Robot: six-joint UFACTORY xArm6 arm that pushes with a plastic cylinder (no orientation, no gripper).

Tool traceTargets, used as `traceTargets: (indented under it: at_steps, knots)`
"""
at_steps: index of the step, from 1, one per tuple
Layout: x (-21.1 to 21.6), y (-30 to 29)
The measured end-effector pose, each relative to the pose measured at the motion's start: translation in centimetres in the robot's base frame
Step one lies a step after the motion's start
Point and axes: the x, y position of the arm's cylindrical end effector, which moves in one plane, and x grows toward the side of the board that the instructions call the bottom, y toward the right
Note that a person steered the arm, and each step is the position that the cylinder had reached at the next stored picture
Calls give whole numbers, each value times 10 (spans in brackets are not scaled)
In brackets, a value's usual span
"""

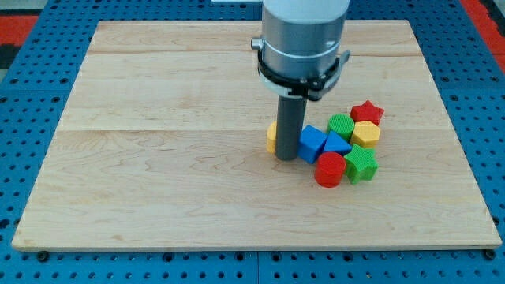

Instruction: Separate the blue cube from group of blocks

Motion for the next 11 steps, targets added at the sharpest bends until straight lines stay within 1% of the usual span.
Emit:
traceTargets:
  at_steps: [1, 2, 4, 6, 7, 8, 9, 10, 11]
  knots:
    - [-35, -24]
    - [-59, -27]
    - [15, -24]
    - [22, 31]
    - [29, 42]
    - [35, 66]
    - [6, 85]
    - [-15, 46]
    - [-8, 0]
